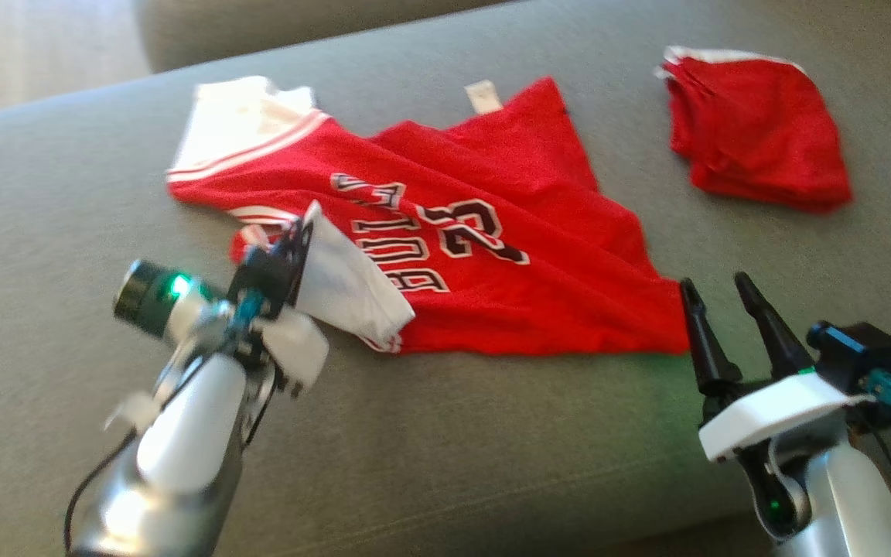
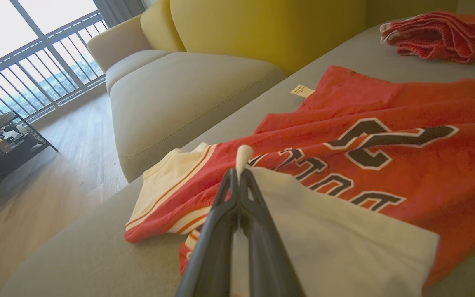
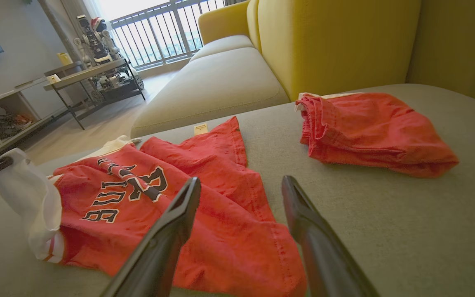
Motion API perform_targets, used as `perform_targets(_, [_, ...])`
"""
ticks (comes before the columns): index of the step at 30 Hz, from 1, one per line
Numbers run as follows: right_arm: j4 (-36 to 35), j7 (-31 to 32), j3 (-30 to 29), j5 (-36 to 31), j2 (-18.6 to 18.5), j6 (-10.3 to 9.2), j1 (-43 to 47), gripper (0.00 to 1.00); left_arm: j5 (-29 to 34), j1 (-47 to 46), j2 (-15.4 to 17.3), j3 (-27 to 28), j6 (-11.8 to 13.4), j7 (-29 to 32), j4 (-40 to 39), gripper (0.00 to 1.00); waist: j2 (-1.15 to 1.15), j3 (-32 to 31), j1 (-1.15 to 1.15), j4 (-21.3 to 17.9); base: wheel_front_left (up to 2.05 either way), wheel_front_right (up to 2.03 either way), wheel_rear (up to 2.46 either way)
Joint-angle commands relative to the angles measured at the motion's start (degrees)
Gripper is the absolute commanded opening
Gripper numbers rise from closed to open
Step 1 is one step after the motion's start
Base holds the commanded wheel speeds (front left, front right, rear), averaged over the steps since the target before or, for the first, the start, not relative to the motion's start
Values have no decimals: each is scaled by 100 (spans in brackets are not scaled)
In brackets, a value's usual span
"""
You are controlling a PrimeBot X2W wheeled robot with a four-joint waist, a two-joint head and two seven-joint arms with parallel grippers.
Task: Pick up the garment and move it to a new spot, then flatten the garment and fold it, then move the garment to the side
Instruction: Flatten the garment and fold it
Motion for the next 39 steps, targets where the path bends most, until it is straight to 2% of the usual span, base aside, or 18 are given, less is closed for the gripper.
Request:
perform_targets(1, [-134,0,55,-49,-37,-2,-35,100,-44,58,246,179,-42,-67,-320,0,0,-337,0,409,0,0,0])
perform_targets(6, [19,35,-218,-82,-37,-2,56,100,-168,830,572,112,-204,-85,-1185,0,0,-678,0,950,0,0,0])
perform_targets(10, [124,55,-279,-65,-37,-2,119,100,-188,1474,831,4,-268,160,-1811,0,0,-858,0,1291,0,0,0])
perform_targets(15, [201,73,-238,-29,-37,-2,152,100,-169,2102,1169,-64,-273,483,-2271,0,0,-931,0,1583,0,0,0])
perform_targets(19, [258,82,-197,-18,-37,-2,149,100,-186,2403,1293,-99,-247,653,-2397,2,0,-952,0,1704,0,0,0])
perform_targets(21, [280,94,-170,-16,-37,-2,146,100,-195,2503,1322,-99,-203,702,-2420,47,0,-957,0,1726,0,0,0])
perform_targets(22, [289,101,-159,-18,-37,-2,142,100,-184,2538,1338,-100,-170,725,-2414,100,0,-958,0,1729,0,0,0])
perform_targets(30, [316,131,-188,-56,-37,-2,179,100,-467,2709,1218,221,258,721,-2384,100,0,-975,0,1676,0,0,0])
perform_targets(35, [299,128,-214,-48,-37,-2,209,100,-1105,2882,849,754,640,436,-2487,100,0,-1020,0,1598,0,0,0])
perform_targets(39, [289,40,-230,35,-37,-2,264,100,-1635,3090,519,1143,845,126,-2589,100,0,-1089,0,1557,0,0,0])
